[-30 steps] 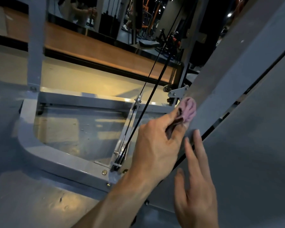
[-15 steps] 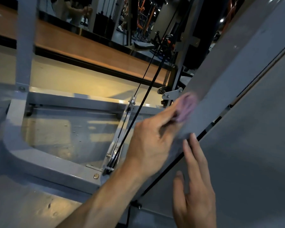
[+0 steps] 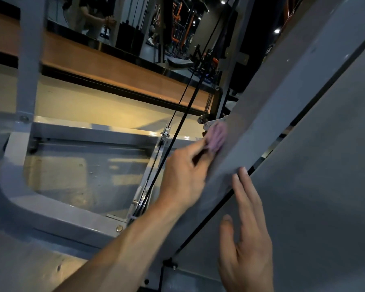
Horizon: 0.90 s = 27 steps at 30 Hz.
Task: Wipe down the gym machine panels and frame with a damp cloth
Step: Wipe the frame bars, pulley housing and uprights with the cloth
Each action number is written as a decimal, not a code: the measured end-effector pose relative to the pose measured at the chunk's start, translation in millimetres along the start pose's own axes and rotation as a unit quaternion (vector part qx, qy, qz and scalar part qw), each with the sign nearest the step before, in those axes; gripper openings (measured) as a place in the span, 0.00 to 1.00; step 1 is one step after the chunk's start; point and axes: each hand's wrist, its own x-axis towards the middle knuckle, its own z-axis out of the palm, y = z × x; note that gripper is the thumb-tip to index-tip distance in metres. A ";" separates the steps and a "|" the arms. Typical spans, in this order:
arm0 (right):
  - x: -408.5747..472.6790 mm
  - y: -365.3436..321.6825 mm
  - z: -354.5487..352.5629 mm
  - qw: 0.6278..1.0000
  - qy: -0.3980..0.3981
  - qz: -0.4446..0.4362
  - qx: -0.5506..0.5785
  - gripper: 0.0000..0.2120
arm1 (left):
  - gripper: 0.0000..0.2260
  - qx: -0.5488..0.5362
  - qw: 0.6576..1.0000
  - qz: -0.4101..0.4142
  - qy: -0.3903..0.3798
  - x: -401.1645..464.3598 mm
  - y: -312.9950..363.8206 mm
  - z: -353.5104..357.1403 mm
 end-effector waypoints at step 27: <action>0.4 -6.5 -12.0 1.000 -0.017 0.014 0.008 0.34 | 0.08 0.060 0.998 0.004 0.013 11.8 5.9 6.6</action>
